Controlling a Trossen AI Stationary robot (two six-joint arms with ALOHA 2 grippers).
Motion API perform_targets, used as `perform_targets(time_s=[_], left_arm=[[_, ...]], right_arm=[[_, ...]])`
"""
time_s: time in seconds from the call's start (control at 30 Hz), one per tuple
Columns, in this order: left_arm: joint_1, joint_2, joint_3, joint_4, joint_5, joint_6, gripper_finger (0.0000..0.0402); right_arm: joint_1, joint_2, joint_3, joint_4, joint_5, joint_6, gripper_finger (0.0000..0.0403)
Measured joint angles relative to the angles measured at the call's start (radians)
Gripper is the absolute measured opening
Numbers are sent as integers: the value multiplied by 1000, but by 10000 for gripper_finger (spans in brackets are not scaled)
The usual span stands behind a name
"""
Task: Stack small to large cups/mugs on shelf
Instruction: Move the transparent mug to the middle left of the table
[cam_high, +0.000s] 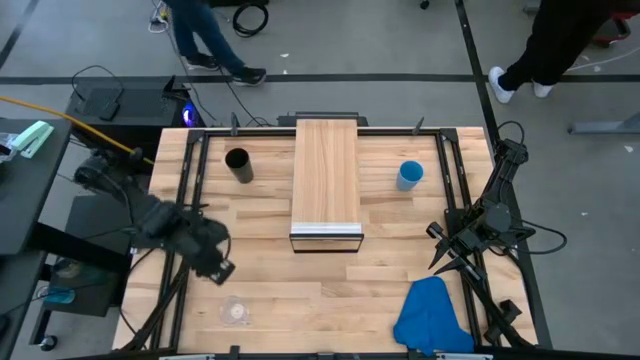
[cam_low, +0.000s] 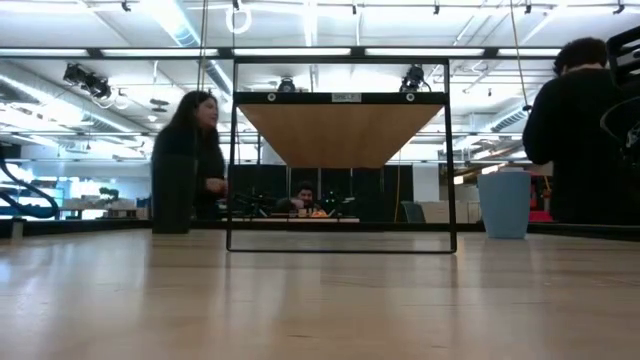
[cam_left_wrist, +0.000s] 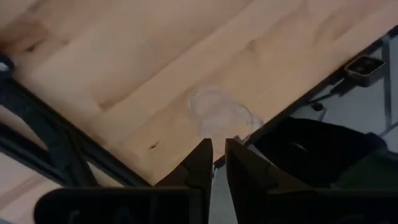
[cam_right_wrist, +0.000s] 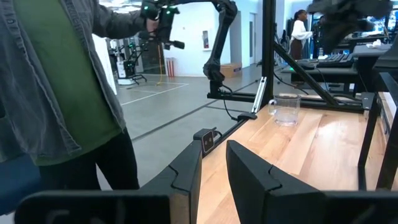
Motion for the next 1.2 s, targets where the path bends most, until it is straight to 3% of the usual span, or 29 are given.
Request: perform_targets(time_s=[0.2,0.5,0.87,1.2], left_arm=[[-137,89,0,1,-66,-135,50],[-233,235,0,15,-110,-181,51],[-262,326,-2,83,-117,-158,102],[-257,327,-10,111,-173,-286,150]], right_arm=[[0,0,0,1,0,9,82],[0,0,0,5,0,79,82],[0,0,0,6,0,107,82],[0,0,0,6,0,105,82]])
